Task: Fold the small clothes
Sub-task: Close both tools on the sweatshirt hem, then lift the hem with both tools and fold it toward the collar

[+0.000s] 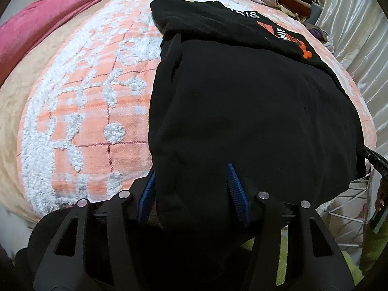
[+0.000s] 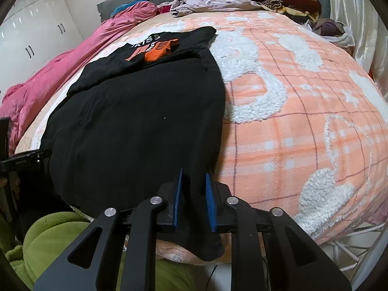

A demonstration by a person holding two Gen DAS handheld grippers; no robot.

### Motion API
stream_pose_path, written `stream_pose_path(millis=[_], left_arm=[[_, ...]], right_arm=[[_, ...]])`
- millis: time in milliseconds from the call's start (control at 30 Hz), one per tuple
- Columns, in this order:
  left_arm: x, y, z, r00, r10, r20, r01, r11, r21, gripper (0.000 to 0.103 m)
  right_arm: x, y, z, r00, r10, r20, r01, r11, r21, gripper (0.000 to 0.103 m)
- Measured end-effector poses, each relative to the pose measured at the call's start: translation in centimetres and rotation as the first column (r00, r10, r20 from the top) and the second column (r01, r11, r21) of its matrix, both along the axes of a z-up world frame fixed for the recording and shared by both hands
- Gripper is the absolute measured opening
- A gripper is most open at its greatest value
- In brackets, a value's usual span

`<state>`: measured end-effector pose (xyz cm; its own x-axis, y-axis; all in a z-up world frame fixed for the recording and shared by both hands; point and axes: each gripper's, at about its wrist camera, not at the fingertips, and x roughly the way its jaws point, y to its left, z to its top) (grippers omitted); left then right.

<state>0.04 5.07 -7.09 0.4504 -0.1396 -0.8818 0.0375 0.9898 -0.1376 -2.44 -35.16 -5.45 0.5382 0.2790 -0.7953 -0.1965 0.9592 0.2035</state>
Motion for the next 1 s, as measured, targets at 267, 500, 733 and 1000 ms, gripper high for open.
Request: stream_pose_path(millis=[267,500,733,1000], left_arm=[[0.2,-0.6,-0.1,1.0,-0.013,0.0,0.013,0.999,0.042,0.048],[-0.1,-0.8,0.4,0.999,-0.013,0.044,0.01,0.998,0.059,0.016],[-0.9,0.2,1.9,0.993,0.0,0.118,0.008,0.998,-0.066,0.007],[-0.4,0.2,4.1,0.983,0.009,0.185,0.019,0.989,-0.146,0.007]], right_arm=[[0.7,0.5,-0.3,1.0,-0.006,-0.004,0.006,1.0,-0.003,0.022],[0.4,-0.9,0.4,0.999,-0.035,-0.001,0.035,0.997,0.061,0.008],[0.3,-1.7,3.0,0.997,-0.041,0.066,0.032,0.991,0.131,0.008],[1.4,-2.1,5.5,0.989,-0.056,0.135,0.032,0.983,0.18,0.008]])
